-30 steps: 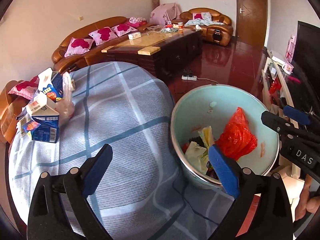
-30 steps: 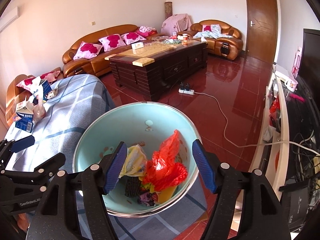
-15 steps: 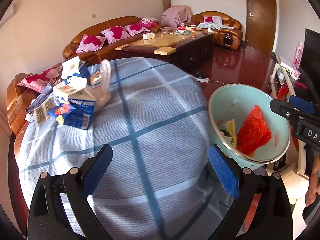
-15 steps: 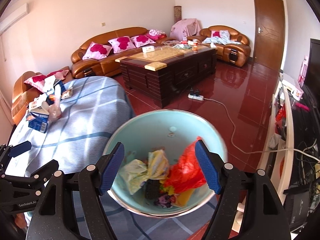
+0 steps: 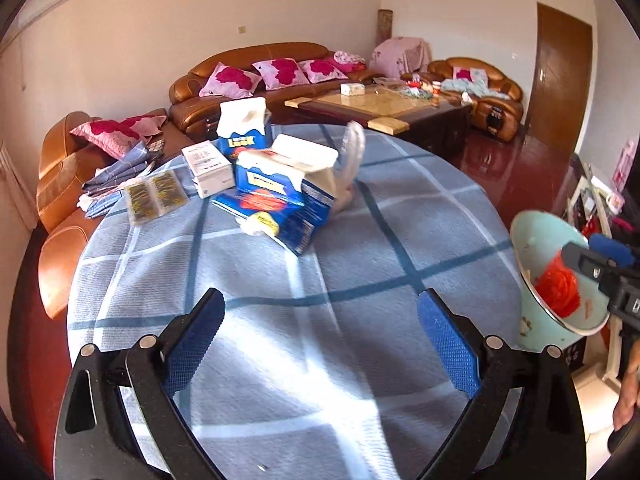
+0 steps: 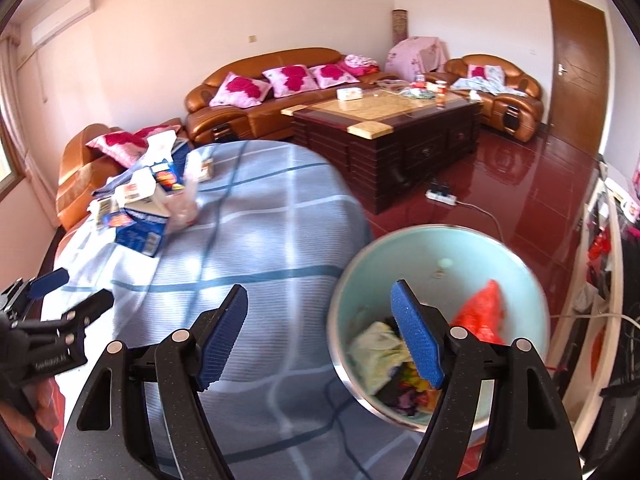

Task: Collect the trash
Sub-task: 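Move both open tools back from the bucket to the table, then grasp the blue-white LOOK milk carton with the left tool while the right tool grasps the clear plastic bag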

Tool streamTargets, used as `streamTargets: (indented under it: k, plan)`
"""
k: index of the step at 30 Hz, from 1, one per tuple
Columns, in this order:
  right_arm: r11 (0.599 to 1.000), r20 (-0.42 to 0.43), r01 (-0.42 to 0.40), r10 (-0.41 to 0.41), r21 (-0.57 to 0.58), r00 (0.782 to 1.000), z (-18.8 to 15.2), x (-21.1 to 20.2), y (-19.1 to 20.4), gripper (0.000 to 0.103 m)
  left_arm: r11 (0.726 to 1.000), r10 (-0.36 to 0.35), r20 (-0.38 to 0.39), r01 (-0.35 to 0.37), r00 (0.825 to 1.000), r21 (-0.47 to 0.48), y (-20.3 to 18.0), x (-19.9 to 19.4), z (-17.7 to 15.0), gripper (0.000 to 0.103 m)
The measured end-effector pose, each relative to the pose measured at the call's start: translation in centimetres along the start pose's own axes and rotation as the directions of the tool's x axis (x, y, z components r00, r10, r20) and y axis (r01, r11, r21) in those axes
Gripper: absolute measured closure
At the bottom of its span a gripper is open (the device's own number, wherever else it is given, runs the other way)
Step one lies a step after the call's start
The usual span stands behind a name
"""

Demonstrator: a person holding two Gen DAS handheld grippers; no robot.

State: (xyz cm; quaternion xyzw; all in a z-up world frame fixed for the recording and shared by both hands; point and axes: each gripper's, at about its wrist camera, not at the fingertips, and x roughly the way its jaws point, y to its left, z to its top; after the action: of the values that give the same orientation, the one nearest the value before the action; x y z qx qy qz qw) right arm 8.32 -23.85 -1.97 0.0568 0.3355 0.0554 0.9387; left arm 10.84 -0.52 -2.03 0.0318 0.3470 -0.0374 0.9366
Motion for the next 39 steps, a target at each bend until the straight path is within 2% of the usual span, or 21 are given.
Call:
streamTargets:
  k: [6,9,13,16,20,22,23,24,27,31,33,37,39]
  plan:
    - [0.999,-0.033,-0.032,0.031,-0.028,0.999,0.1,1.6,3.1,0.028,1.000,-0.010,0.058,0.010,0.998,-0.008,3.3,1.6,2.4,0.006]
    - [0.999,-0.046,-0.041,0.040,-0.036,0.998,0.2,2.3,4.0,0.028,0.999,-0.022,0.071,0.018,0.997,0.049,3.9,3.6,3.9,0.006]
    - [0.998,-0.063,-0.046,0.044,-0.030,0.997,0.3,3.3,4.5,0.028,0.993,-0.077,0.028,0.074,0.997,0.096,4.0,7.0,5.5,0.006]
    - [0.999,-0.078,-0.040,0.038,-0.027,0.996,0.3,4.2,4.7,0.028,0.991,-0.069,0.011,0.067,0.998,0.113,3.8,9.2,6.1,0.006]
    - [0.999,-0.089,-0.034,0.033,-0.015,0.995,0.4,4.9,4.5,0.028,0.991,-0.083,-0.005,0.083,0.997,0.104,4.2,10.6,6.0,0.011]
    - [0.999,-0.091,-0.033,0.032,-0.005,0.995,0.5,5.4,4.4,0.028,0.990,-0.098,-0.001,0.097,0.995,0.098,4.4,10.4,5.8,0.020]
    - [0.999,-0.092,-0.032,0.032,-0.002,0.995,0.5,5.5,4.4,0.028,0.989,-0.112,-0.008,0.112,0.994,0.093,4.6,10.3,5.6,0.030]
    - [0.999,-0.096,-0.033,0.033,0.000,0.995,0.5,5.8,4.5,0.028,0.989,-0.124,-0.009,0.124,0.992,0.080,4.8,10.1,5.5,0.033]
    - [0.999,-0.104,-0.038,0.038,-0.003,0.994,0.8,6.7,5.2,0.028,0.990,-0.132,-0.001,0.132,0.991,0.052,5.7,9.3,4.9,0.033]
    - [0.999,-0.098,-0.052,0.051,-0.009,0.994,1.4,7.2,6.3,0.028,0.986,-0.162,0.025,0.163,0.986,-0.031,8.1,6.7,4.2,0.033]
    - [0.998,-0.095,-0.066,0.066,-0.002,0.993,1.8,7.6,6.7,0.028,0.989,-0.139,0.040,0.141,0.989,-0.037,9.2,5.1,3.6,0.033]
    - [0.993,-0.112,-0.115,0.118,0.028,0.987,2.7,9.1,8.2,0.028,0.985,-0.140,0.065,0.146,0.988,-0.096,12.0,2.6,2.6,0.033]
    - [0.988,-0.122,-0.140,0.146,0.059,0.982,3.2,10.1,9.2,0.028,0.988,-0.095,0.063,0.102,0.993,-0.116,13.1,2.2,2.2,0.033]
